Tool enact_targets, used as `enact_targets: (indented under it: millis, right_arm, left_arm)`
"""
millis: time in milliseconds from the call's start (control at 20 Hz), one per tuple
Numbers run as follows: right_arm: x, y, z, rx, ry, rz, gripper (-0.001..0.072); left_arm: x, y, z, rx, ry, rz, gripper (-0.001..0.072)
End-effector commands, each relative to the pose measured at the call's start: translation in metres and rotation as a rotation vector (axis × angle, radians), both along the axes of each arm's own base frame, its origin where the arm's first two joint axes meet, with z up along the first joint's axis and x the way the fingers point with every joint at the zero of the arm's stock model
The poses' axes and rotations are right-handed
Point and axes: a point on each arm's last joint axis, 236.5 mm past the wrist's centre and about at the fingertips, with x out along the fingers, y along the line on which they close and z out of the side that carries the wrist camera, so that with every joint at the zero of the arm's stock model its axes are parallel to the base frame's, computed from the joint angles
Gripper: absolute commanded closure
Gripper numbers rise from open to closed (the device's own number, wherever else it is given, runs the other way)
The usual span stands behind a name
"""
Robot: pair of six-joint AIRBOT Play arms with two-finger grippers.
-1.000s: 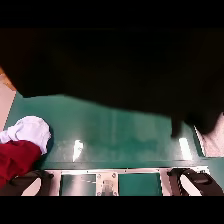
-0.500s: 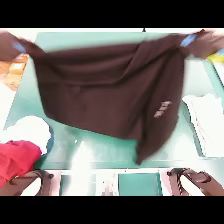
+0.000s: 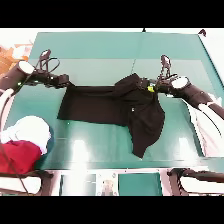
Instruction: Fold the shirts.
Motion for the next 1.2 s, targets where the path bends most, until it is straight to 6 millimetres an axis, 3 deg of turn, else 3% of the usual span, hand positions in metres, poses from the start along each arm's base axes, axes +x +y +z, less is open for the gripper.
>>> enact_targets:
  millis: [0, 150, 350, 450, 650, 850, 1000, 1150]
  right_arm:
    - [0.001, -0.034, 0.006, 0.069, 0.089, 0.002, 0.0445]
    - [-0.044, -0.085, 0.018, 0.13, 0.232, -0.016, 0.0455]
    - [-0.151, -0.137, -0.011, 0.106, 0.504, -0.146, 0.0437]
    - [-0.199, -0.142, -0.027, 0.14, 0.612, -0.25, 0.0351]
    - [-0.264, -0.11, -0.072, 0.234, 0.814, -0.315, 0.0341]
    - [-0.298, -0.096, -0.095, 0.247, 0.917, -0.306, 0.0411]
    - [-0.299, -0.097, -0.096, 0.24, 0.919, -0.307, 0.0411]
    - [-0.288, -0.106, -0.104, 0.225, 0.866, -0.361, 0.0422]
  left_arm:
    - [0.029, 0.017, 0.001, 0.015, -0.013, -0.012, 0.004]
    - [0.015, 0.056, 0.031, -0.005, 0.055, -0.028, 0.0042]
    - [-0.034, 0.099, 0.02, -0.047, 0.227, -0.056, 0.0041]
    - [-0.049, 0.114, 0.015, -0.064, 0.269, -0.052, 0.0041]
    - [-0.054, 0.13, 0.014, -0.065, 0.283, -0.029, 0.0041]
    - [-0.057, 0.128, 0.015, -0.065, 0.282, -0.054, 0.0041]
    - [-0.057, 0.128, 0.015, -0.065, 0.283, -0.054, 0.0041]
    - [-0.056, 0.128, 0.015, -0.065, 0.281, -0.053, 0.0041]
